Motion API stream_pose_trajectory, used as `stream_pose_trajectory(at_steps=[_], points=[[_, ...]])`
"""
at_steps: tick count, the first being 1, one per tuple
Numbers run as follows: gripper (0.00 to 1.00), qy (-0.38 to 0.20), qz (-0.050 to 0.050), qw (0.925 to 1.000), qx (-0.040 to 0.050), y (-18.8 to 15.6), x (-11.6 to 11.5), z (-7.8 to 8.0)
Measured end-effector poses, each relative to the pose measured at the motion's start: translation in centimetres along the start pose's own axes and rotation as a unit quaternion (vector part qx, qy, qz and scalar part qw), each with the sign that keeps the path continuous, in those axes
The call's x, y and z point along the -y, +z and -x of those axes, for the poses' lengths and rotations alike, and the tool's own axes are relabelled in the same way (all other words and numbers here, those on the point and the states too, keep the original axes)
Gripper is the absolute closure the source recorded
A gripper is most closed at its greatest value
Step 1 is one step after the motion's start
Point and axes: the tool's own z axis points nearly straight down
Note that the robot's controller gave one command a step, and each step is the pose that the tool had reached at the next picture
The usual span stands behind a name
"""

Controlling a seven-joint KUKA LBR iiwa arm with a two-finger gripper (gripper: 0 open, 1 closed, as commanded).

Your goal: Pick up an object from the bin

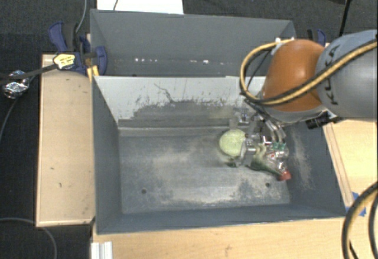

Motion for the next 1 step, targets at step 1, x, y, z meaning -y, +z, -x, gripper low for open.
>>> stream_pose_trajectory(at_steps=[1], points=[[1.00,-0.029,0.001,0.9996,-0.0023,5.45,0.94,0.93]])
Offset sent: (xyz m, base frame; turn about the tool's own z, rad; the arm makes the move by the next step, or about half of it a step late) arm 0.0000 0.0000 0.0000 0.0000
